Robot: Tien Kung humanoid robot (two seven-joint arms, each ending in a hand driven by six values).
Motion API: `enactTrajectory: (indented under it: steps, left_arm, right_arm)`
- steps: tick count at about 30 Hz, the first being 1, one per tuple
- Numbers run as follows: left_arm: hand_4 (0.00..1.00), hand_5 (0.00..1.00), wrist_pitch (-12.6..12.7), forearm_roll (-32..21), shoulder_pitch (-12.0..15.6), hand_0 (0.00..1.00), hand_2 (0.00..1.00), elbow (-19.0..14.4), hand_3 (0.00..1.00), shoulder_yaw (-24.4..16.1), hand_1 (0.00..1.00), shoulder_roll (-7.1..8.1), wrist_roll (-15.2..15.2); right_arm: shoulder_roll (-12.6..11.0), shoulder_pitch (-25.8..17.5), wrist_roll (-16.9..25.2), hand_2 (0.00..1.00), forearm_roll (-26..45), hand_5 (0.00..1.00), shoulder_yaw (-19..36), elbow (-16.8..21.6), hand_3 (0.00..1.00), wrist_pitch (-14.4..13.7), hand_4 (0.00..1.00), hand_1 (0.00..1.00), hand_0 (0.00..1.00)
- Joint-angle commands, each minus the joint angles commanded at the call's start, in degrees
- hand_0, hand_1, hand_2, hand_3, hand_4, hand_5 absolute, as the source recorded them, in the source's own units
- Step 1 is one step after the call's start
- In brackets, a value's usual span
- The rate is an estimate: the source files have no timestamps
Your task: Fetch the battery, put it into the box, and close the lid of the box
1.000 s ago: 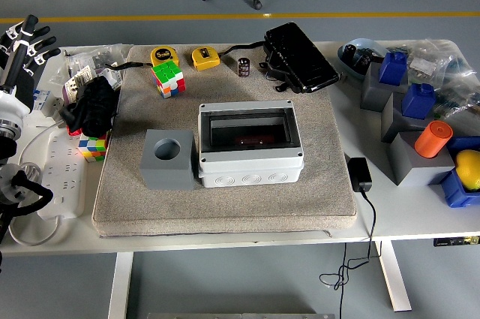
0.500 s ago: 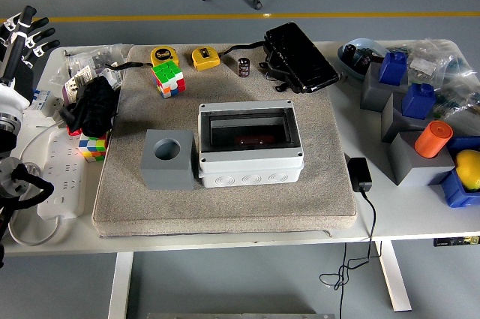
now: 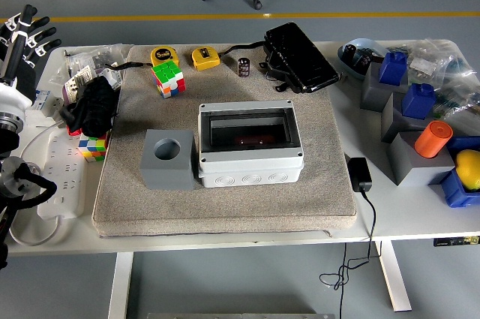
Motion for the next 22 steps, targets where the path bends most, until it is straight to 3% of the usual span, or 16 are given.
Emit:
enactTrajectory:
  steps: [16, 17, 22]
  left_arm:
    - [0.976, 0.538, -0.05, 0.1, 0.03, 0.526, 0.61, -0.04, 0.636, -0.19, 0.61, -0.77, 0.36]
    - [0.976, 0.538, -0.06, 0.12, 0.11, 0.526, 0.61, -0.06, 0.637, -0.33, 0.61, -0.82, 0.41]
    - [0.976, 0.538, -0.1, 0.17, 0.29, 0.526, 0.61, -0.07, 0.637, -0.72, 0.61, -1.0, 0.52]
  right_arm:
    - [0.38, -0.8, -0.24, 0.655, -0.32, 0.481, 2.49, -0.17, 0.576, 0.22, 0.92, 0.659, 0.626]
    - [0.41, -0.81, -0.26, 0.591, -0.28, 0.479, 2.48, -0.19, 0.577, 0.23, 0.918, 0.658, 0.622]
    - [0.42, -0.65, -0.18, 0.591, -0.29, 0.479, 2.6, -0.21, 0.577, 0.1, 0.918, 0.658, 0.622]
